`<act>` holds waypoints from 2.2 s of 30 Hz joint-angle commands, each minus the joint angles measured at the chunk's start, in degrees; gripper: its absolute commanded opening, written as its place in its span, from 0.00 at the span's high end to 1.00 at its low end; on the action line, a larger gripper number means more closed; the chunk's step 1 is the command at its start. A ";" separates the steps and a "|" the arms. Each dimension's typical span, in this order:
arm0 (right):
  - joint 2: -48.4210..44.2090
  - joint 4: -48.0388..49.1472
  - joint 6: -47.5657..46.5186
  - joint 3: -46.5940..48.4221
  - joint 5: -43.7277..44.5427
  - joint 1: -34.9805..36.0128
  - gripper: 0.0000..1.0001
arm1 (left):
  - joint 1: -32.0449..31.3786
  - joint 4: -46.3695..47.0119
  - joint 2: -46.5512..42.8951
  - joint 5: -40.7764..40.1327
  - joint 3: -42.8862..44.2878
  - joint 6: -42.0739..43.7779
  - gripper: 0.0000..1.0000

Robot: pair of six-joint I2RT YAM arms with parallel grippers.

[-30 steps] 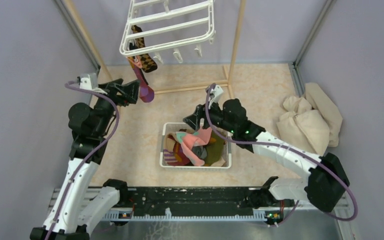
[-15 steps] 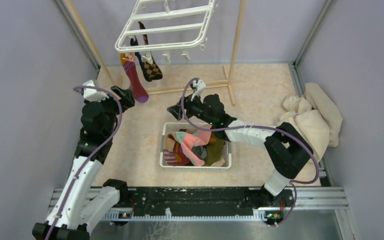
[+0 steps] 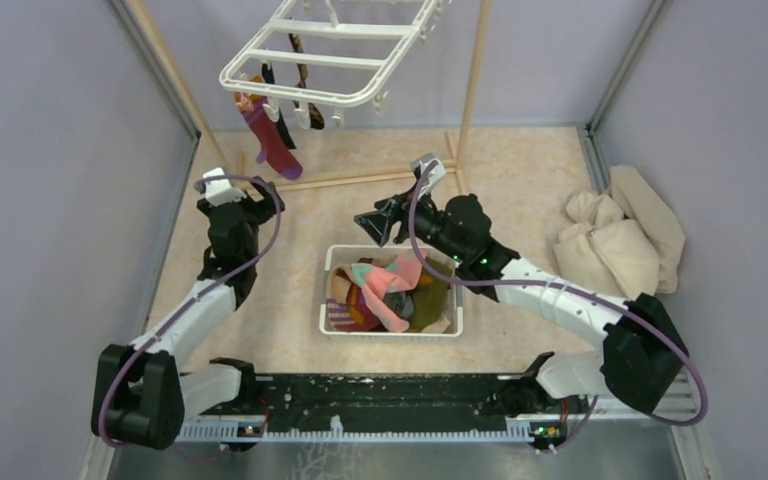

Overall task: Remove the socks clipped to the hanger
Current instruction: Adjust the hanger on the clothesline.

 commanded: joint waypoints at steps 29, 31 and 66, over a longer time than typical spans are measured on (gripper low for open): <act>3.23 0.43 1.67 0.18 -7.38 -8.22 0.35 | 4.87 41.69 31.08 10.49 11.00 7.66 0.01; 3.00 1.73 2.73 1.00 -9.14 -9.68 0.35 | 4.72 40.88 29.12 10.83 10.25 7.77 0.02; 15.48 -0.33 -12.98 40.66 -5.88 0.25 0.37 | 2.24 -0.59 -10.25 12.80 1.84 -4.87 0.05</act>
